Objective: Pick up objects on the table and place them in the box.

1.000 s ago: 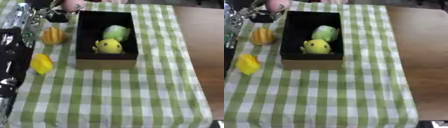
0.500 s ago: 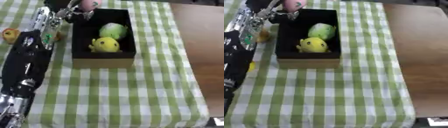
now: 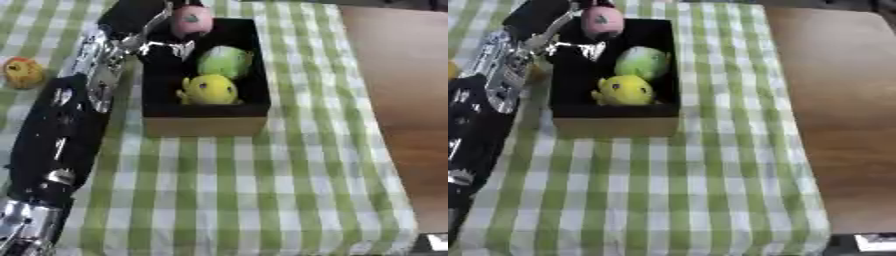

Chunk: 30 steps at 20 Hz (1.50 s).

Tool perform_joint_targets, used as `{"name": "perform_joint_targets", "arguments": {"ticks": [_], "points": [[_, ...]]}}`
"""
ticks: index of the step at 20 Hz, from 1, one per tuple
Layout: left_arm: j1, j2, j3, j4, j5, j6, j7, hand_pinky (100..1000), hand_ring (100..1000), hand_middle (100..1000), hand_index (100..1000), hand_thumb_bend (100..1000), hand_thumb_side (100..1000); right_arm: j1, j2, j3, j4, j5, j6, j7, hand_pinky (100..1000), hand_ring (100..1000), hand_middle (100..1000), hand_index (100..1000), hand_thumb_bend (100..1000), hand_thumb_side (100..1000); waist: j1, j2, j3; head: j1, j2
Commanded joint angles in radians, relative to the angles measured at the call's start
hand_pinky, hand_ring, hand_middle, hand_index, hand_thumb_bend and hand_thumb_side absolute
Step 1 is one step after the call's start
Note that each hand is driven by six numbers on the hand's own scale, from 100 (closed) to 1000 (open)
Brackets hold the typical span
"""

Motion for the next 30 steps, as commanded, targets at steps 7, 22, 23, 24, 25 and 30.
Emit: {"name": "perform_joint_targets", "arguments": {"ticks": [7, 22, 23, 24, 25, 30], "points": [[-0.017, 0.014, 0.004, -0.047, -0.077, -0.014, -0.031, 959, 894, 809, 917, 502, 576, 0.000, -0.026, -0.008, -0.002, 0.017, 0.012, 0.000, 1000, 1000, 620, 994, 100, 884, 0.001, -0.025, 0.006, -0.014, 0.004], [0.009, 0.123, -0.010, -0.075, 0.076, -0.012, -0.067, 907, 851, 781, 887, 312, 611, 0.056, -0.027, -0.022, -0.011, 0.030, 0.005, -0.018, 1000, 1000, 622, 994, 100, 878, 0.017, -0.056, 0.040, -0.043, 0.004], [0.016, 0.167, -0.021, -0.062, 0.108, -0.035, -0.091, 906, 853, 784, 889, 309, 614, 0.071, -0.029, -0.030, -0.010, 0.030, 0.002, -0.023, 1000, 1000, 622, 994, 100, 877, 0.023, -0.063, 0.052, -0.054, 0.004], [0.022, 0.213, -0.027, -0.051, 0.148, -0.058, -0.117, 906, 856, 789, 891, 315, 611, 0.085, -0.031, -0.038, -0.009, 0.029, -0.002, -0.028, 1000, 1000, 622, 994, 100, 877, 0.027, -0.068, 0.062, -0.064, 0.004], [0.030, 0.260, -0.030, -0.047, 0.183, -0.076, -0.136, 907, 861, 792, 893, 327, 612, 0.097, -0.032, -0.044, -0.009, 0.029, -0.005, -0.033, 1000, 1000, 623, 994, 100, 876, 0.031, -0.073, 0.071, -0.074, 0.004], [0.093, 0.492, -0.025, -0.078, 0.381, -0.128, -0.214, 912, 871, 792, 889, 342, 624, 0.134, -0.026, -0.060, -0.026, 0.040, -0.019, -0.043, 1000, 1000, 623, 994, 100, 875, 0.036, -0.077, 0.095, -0.108, 0.004]]}}
